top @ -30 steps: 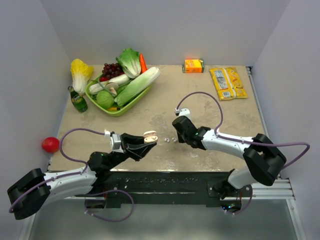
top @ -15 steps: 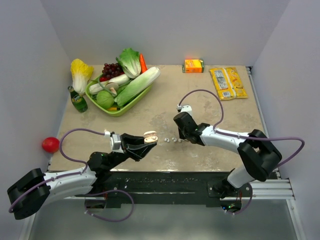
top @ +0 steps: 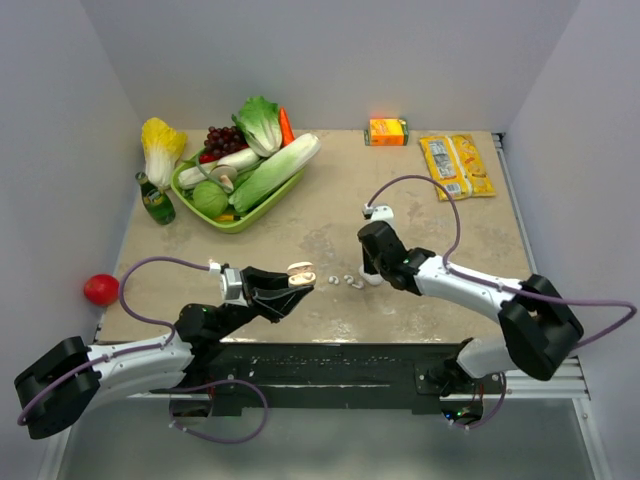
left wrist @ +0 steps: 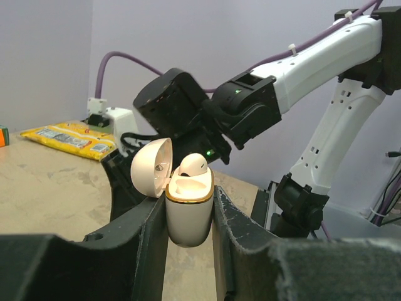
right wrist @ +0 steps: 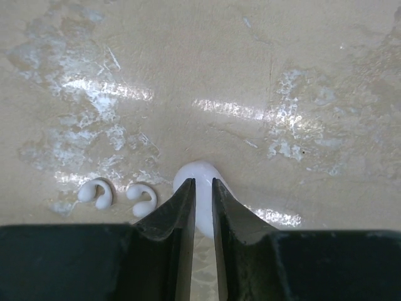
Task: Insert the wireless bluetooth earbuds into the charging case
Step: Pick up the earbud from the center of the board.
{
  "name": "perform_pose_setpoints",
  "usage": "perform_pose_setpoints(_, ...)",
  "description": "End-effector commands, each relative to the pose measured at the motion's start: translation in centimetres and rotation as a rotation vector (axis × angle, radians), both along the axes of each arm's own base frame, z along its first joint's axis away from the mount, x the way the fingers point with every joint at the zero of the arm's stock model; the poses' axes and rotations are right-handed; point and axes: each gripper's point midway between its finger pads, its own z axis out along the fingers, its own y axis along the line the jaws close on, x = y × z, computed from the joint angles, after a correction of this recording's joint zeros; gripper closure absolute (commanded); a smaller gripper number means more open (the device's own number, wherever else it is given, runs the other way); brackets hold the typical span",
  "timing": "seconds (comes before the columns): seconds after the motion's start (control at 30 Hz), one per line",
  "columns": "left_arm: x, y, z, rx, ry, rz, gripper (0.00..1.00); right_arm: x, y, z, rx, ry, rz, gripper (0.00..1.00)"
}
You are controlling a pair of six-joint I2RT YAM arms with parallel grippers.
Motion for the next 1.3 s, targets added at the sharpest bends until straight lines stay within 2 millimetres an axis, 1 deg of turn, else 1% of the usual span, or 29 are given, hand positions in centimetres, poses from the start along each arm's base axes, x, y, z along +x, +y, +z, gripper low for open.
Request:
perform_pose_setpoints(0.0,-2.2,3.5,6.2,-0.255,-0.191,0.022,1.00,-1.3,-0.8,1.3,0.051,-0.015,-0.014,0.80)
perform_pose_setpoints(0.07,-2.1,3.4,6.1,-0.252,-0.188,0.023,1.00,-2.2,-0.4,1.0,0.087,0.006,-0.004,0.86)
perform_pose_setpoints(0.1,-2.1,3.4,6.0,-0.249,-0.187,0.022,1.00,-2.8,-0.4,0.5,0.093,0.018,0.004,0.89)
perform_pose_setpoints(0.13,-2.1,3.4,6.0,-0.250,-0.185,0.022,1.00,-3.1,-0.2,0.4,0.096,0.021,0.010,0.94)
perform_pose_setpoints(0.17,-2.1,3.4,5.9,-0.248,-0.182,0.020,1.00,-3.9,0.5,0.0,0.098,0.039,0.033,0.95)
perform_pose_setpoints(0.2,-2.1,3.3,5.8,-0.248,-0.180,0.019,1.00,-4.4,0.8,-0.4,0.095,0.052,0.043,0.95)
perform_pose_setpoints(0.23,-2.1,3.3,5.9,-0.250,-0.178,0.017,1.00,-4.9,1.1,-1.0,0.087,0.068,0.054,0.91)
perform_pose_setpoints(0.27,-2.2,3.3,5.8,-0.248,-0.178,0.014,1.00,-5.7,1.9,-1.4,0.096,0.080,0.076,0.87)
perform_pose_setpoints(0.3,-2.2,3.3,5.8,-0.249,-0.177,0.014,1.00,-6.1,2.3,-1.6,0.109,0.088,0.087,0.84)
perform_pose_setpoints(0.33,-2.2,3.2,5.8,-0.249,-0.177,0.010,1.00,-6.3,2.6,-1.7,0.128,0.093,0.087,0.78)
perform_pose_setpoints(0.4,-2.3,3.3,5.8,-0.251,-0.176,0.009,1.00,-6.8,3.1,-1.8,0.184,0.103,0.081,0.71)
perform_pose_setpoints(0.43,-2.3,3.3,5.8,-0.253,-0.175,0.009,1.00,-6.9,3.1,-1.8,0.198,0.102,0.072,0.66)
perform_pose_setpoints(0.53,-2.4,3.4,5.8,-0.251,-0.174,0.008,1.00,-7.1,3.0,-1.6,0.250,0.088,0.038,0.64)
perform_pose_setpoints(0.6,-2.5,3.4,5.9,-0.254,-0.175,0.008,1.00,-7.1,2.9,-1.9,0.249,0.091,0.029,0.65)
perform_pose_setpoints(0.63,-2.5,3.4,5.9,-0.252,-0.175,0.009,1.00,-7.1,2.8,-2.1,0.243,0.096,0.028,0.67)
perform_pose_setpoints(0.67,-2.5,3.4,5.9,-0.251,-0.176,0.008,1.00,-7.2,2.8,-2.8,0.223,0.114,0.029,0.69)
perform_pose_setpoints(0.73,-2.6,3.4,5.9,-0.251,-0.177,0.004,1.00,-7.1,2.8,-3.1,0.209,0.118,0.030,0.74)
perform_pose_setpoints(0.83,-2.7,3.5,5.9,-0.253,-0.176,0.000,1.00,-7.1,2.5,-3.9,0.184,0.123,0.024,0.78)
perform_pose_setpoints(0.9,-2.7,3.5,5.7,-0.250,-0.174,0.000,1.00,-6.9,2.4,-4.2,0.166,0.120,0.023,0.78)
perform_pose_setpoints(0.93,-2.7,3.4,5.8,-0.250,-0.174,-0.002,1.00,-6.9,2.2,-4.7,0.146,0.129,0.020,0.78)
perform_pose_setpoints(0.97,-2.7,3.4,5.8,-0.250,-0.175,0.001,1.00,-6.6,2.3,-4.6,0.139,0.122,0.016,0.78)
perform_pose_setpoints(1.03,-2.7,3.4,5.8,-0.250,-0.178,-0.001,1.00,-6.4,2.2,-4.8,0.124,0.124,0.011,0.77)
perform_pose_setpoints(1.07,-2.7,3.4,5.9,-0.250,-0.178,-0.001,1.00,-6.1,2.2,-4.5,0.114,0.114,0.007,0.76)
perform_pose_setpoints(1.13,-2.7,3.4,5.8,-0.248,-0.176,-0.001,1.00,-5.9,2.0,-4.7,0.089,0.115,0.003,0.71)
perform_pose_setpoints(1.27,-2.6,3.3,5.8,-0.245,-0.179,0.001,1.00,-5.1,2.0,-4.1,0.050,0.095,0.004,0.69)
